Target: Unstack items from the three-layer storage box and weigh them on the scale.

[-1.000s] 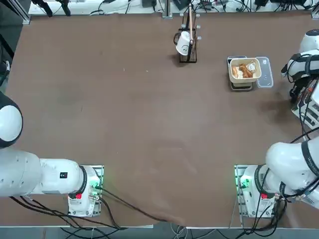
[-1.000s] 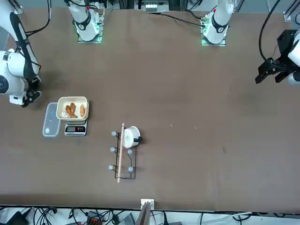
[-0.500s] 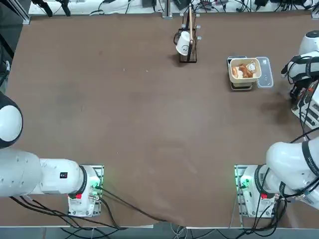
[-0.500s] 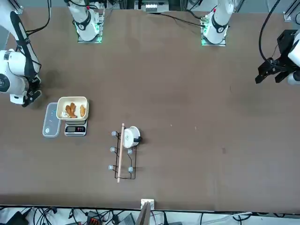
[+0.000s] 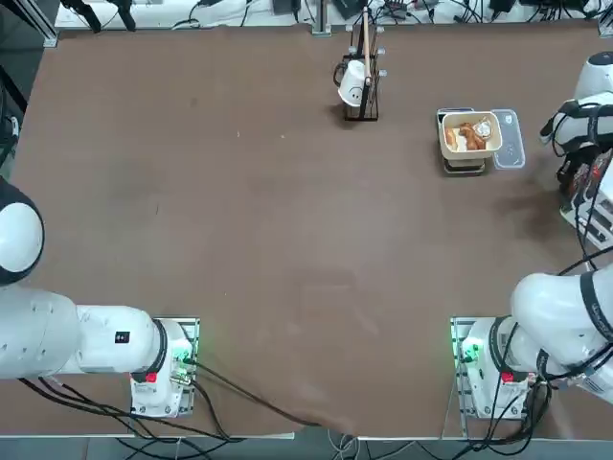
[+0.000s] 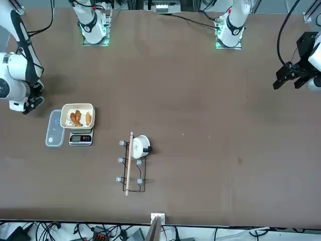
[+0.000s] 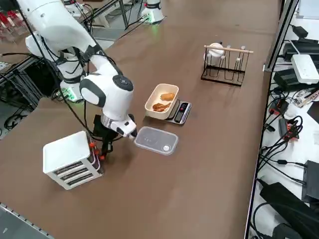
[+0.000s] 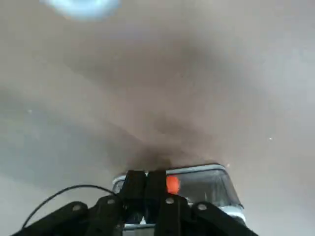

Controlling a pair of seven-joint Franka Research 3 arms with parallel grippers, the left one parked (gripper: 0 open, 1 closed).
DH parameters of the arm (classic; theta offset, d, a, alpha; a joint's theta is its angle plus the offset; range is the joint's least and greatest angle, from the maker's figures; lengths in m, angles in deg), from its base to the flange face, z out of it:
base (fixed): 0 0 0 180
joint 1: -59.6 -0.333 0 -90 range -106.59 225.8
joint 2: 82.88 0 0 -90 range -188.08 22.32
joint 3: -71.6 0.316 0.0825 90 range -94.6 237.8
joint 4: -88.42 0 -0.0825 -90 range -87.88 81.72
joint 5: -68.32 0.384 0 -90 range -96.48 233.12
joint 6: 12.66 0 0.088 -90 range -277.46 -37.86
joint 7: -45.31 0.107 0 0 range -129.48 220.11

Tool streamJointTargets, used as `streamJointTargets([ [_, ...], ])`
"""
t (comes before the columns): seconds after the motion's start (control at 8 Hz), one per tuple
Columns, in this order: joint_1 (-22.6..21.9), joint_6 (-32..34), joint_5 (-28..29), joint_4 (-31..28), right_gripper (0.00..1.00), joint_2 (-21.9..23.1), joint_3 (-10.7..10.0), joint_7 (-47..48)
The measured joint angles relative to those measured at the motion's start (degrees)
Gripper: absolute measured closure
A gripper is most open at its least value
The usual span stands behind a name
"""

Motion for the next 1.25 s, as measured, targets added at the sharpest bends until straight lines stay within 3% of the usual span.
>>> streamJointTargets([
  [0.25, 0.00, 5.13, 11.07, 4.10, 0.96, 2.67, 4.62, 2.15],
  [0.5, -0.13, 15.18, 23.06, 12.78, 0.94, 3.46, 6.98, 4.96],
  [1.0, -0.49, 23.25, 34.38, 21.95, 0.91, 2.96, 7.17, 20.87],
  [1.25, -1.34, 27.04, 35.02, 26.66, 0.79, 3.01, 7.28, 27.21],
])
